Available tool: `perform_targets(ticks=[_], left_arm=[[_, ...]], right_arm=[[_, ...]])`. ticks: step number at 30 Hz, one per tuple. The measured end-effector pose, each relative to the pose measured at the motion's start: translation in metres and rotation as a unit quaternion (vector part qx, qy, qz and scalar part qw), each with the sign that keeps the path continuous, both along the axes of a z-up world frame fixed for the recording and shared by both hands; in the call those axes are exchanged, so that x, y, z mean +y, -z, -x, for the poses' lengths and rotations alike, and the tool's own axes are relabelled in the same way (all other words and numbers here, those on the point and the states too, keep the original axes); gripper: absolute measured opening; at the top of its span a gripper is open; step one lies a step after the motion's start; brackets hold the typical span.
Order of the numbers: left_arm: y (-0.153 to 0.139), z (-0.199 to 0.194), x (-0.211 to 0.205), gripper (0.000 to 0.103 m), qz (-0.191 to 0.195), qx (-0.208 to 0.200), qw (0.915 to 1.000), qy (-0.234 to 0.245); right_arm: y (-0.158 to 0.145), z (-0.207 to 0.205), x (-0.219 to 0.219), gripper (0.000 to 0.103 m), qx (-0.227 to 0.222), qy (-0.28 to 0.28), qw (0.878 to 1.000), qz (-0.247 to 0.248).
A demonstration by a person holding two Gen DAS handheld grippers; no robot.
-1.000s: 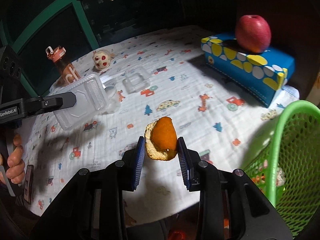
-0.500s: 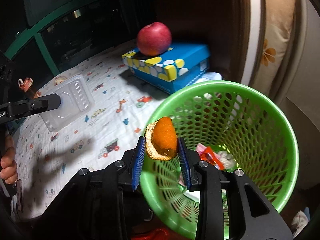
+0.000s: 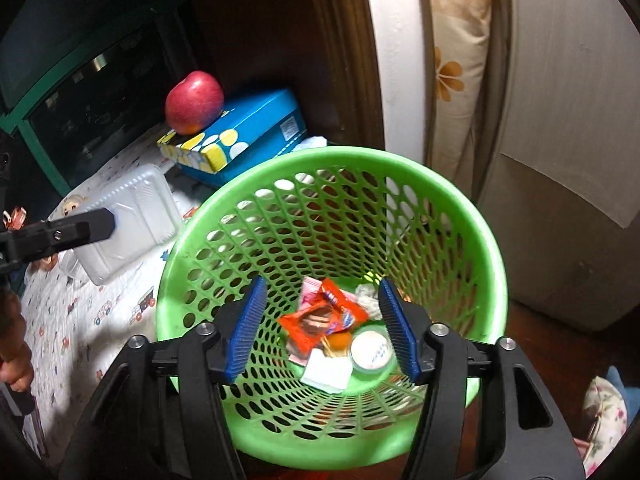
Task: Collect trash
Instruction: 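Carry the crust and tray to the green basket and open both grippers, then move both tools back over the bed toward the white lid and clear cup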
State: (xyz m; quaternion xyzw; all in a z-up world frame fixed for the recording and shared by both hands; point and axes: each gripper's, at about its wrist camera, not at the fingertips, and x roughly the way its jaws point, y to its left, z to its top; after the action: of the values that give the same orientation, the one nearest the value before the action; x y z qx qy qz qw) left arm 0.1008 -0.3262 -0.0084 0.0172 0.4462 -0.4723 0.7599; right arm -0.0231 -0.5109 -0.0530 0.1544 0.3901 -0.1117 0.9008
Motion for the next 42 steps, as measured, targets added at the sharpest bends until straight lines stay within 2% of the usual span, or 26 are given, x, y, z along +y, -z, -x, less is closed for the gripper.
perform_targets(ticks=[7, 9, 11, 12, 14, 25, 33, 42], left_arm=[[0.017, 0.005, -0.026, 0.031, -0.015, 0.014, 0.9997, 0.014], [0.022, 0.005, -0.030, 0.038, -0.019, 0.020, 0.9995, 0.013], [0.025, 0.007, -0.030, 0.040, -0.019, 0.022, 0.9995, 0.014], [0.026, 0.008, -0.030, 0.046, -0.021, 0.023, 0.9994, 0.012], [0.026, 0.009, -0.024, 0.052, -0.023, 0.021, 0.9995, 0.004], [0.019, -0.007, 0.041, 0.061, -0.055, -0.025, 0.9957, -0.070], [0.017, -0.033, 0.113, 0.076, -0.086, -0.054, 0.9829, -0.154], [0.013, -0.074, 0.204, 0.086, -0.107, -0.056, 0.9582, -0.259]], right_arm=[[-0.004, 0.014, -0.013, 0.072, -0.013, 0.012, 1.000, -0.006], [-0.004, 0.016, -0.015, 0.072, -0.014, 0.013, 1.000, -0.009], [-0.004, 0.017, -0.015, 0.072, -0.015, 0.014, 1.000, -0.012], [-0.004, 0.018, -0.015, 0.073, -0.015, 0.013, 1.000, -0.013], [-0.004, 0.019, -0.013, 0.074, -0.017, 0.011, 1.000, -0.012], [-0.011, -0.002, 0.018, 0.083, -0.028, -0.026, 0.999, -0.014], [-0.016, -0.026, 0.053, 0.087, -0.029, -0.062, 0.998, -0.012], [-0.021, -0.055, 0.096, 0.089, -0.031, -0.106, 0.994, -0.010]])
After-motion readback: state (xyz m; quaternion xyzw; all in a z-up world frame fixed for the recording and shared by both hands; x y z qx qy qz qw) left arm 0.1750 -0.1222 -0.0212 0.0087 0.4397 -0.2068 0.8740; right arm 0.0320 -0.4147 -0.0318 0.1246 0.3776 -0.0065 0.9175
